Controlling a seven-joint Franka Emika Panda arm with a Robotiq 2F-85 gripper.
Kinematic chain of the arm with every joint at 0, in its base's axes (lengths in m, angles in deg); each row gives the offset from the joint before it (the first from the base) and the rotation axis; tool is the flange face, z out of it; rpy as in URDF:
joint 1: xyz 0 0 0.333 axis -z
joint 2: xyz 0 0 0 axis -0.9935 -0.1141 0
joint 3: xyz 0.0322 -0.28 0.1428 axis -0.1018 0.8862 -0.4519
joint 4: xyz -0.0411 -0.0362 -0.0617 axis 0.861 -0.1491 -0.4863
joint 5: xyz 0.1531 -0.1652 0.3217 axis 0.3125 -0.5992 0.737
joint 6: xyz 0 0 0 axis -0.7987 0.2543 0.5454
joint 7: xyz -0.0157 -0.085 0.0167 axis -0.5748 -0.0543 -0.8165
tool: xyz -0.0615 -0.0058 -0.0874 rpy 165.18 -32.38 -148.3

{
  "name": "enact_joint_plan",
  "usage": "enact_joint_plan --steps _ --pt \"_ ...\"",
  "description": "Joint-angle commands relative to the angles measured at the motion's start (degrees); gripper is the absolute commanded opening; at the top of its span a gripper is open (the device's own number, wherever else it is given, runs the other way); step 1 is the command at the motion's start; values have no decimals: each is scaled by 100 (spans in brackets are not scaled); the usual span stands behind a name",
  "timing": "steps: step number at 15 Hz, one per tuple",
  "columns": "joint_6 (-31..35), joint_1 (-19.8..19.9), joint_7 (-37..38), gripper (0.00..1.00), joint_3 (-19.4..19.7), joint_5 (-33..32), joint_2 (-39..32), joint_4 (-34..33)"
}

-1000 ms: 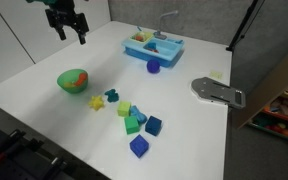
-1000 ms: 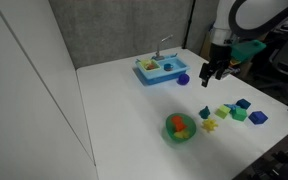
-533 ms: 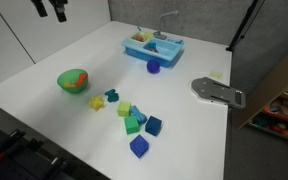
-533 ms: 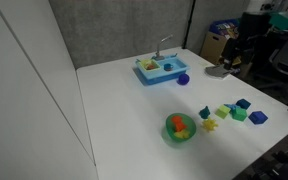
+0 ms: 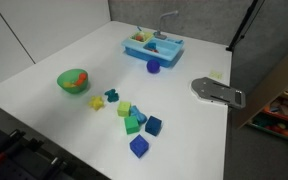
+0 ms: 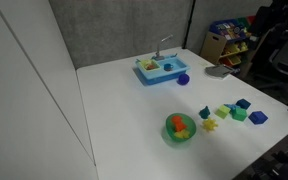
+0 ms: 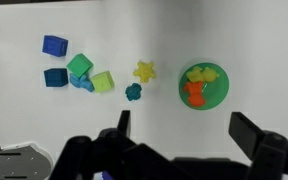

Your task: Put the orange toy in the green bowl

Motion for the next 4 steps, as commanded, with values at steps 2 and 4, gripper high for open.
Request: enact_joint_plan --steps 2,4 --pt "-68 95 -116 100 -94 28 33 -51" --pt "-68 91 -186 100 -94 42 34 -50"
